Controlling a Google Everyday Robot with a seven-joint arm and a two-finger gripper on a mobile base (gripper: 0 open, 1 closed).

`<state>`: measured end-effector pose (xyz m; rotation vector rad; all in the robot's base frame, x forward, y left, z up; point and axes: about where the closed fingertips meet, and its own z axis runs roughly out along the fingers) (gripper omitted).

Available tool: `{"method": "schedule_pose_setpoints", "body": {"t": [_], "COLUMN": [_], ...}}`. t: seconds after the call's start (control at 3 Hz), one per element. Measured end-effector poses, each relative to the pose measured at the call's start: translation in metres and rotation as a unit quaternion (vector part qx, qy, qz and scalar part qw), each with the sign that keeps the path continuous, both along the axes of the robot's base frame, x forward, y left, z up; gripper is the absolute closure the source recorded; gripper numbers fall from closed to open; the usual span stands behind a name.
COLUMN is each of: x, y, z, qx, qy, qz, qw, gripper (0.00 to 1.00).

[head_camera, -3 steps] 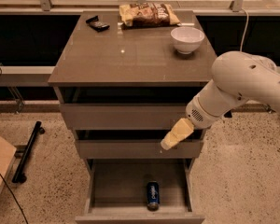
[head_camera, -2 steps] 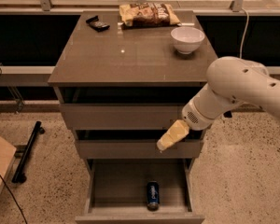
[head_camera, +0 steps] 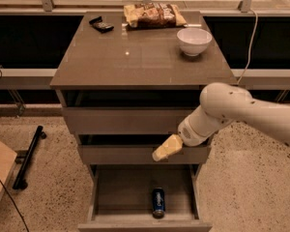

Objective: Pick pepsi can from bottom drawer and place on counter

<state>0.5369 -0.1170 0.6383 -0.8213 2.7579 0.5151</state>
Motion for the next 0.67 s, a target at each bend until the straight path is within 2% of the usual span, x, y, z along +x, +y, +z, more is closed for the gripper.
{"method": "schedule_pose_setpoints", "body": {"t": [0.33,0.67], "x": [0.0063,0.0054], "y": [0.0091,0.0094], "z": [-0.0381,-0.0417], "qx": [0.023,0.023], "qy": [0.023,0.026], "qz": [-0.013,-0.013], "qw": [0.9994,0.9993], "gripper": [0.0,0.0]}}
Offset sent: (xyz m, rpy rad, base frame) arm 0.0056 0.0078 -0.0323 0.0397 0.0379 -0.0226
